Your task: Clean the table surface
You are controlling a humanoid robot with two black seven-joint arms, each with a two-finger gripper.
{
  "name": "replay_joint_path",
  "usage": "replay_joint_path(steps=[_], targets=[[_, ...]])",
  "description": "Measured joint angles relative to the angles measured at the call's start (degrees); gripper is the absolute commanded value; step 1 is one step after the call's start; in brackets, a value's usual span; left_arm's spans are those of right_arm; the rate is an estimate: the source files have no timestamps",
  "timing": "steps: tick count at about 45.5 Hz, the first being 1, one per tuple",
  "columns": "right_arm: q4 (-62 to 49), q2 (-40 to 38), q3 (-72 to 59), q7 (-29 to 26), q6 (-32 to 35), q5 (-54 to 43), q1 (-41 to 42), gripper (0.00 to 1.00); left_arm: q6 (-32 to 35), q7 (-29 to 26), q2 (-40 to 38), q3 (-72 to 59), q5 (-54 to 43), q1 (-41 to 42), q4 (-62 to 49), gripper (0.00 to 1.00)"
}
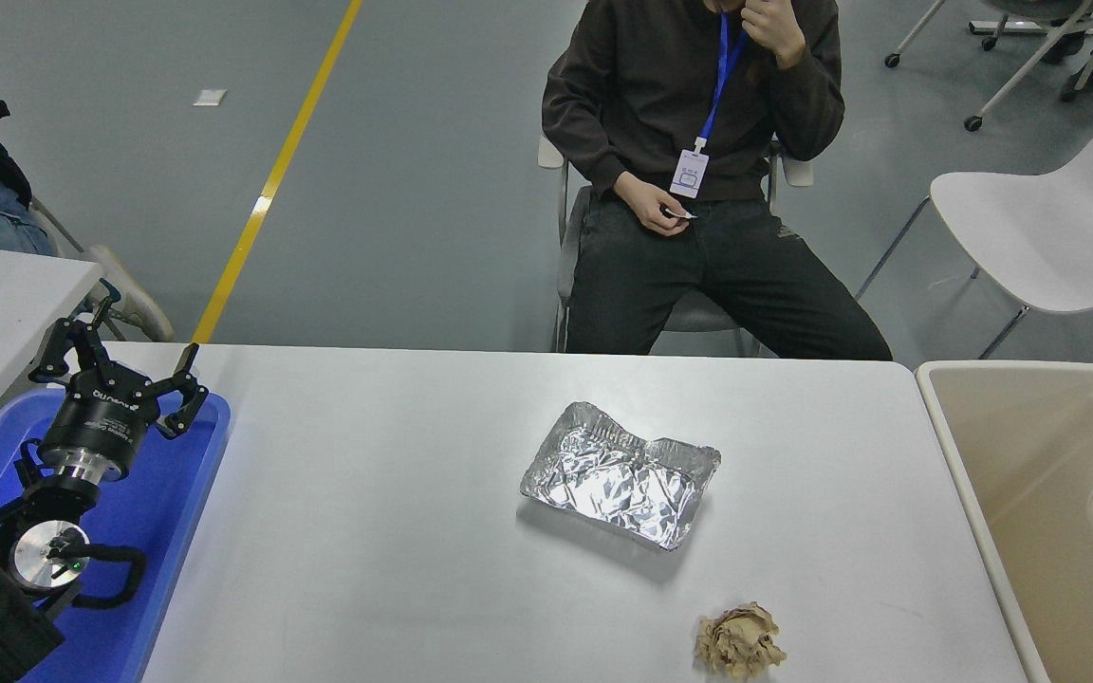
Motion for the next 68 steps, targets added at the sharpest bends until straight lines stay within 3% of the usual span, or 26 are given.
replay_joint_path(steps=[6,23,33,43,68], targets=[[-0.1,0.4,0.0,0.0,-1.8,0.1,0.2,0.98,0.0,0.0,0.0,0.0,0.0,0.0,0.0,1.0],[-0.2,0.8,1.0,0.0,-3.9,0.7,0.5,0.98,0.0,0.0,0.0,0.0,0.0,0.0,0.0,1.0],[1.1,0.3,2.9,0.0,-4.4,6.6,0.7,0.98,0.0,0.0,0.0,0.0,0.0,0.0,0.0,1.0],[7.0,-1.9,17.6,0.1,-4.6,13.0,0.3,0.98,0.0,0.0,0.0,0.0,0.0,0.0,0.0,1.0],[29.3,-4.7,49.4,0.1,-3.2,16.2,-8.1,0.99,0.0,0.0,0.0,0.0,0.0,0.0,0.0,1.0]])
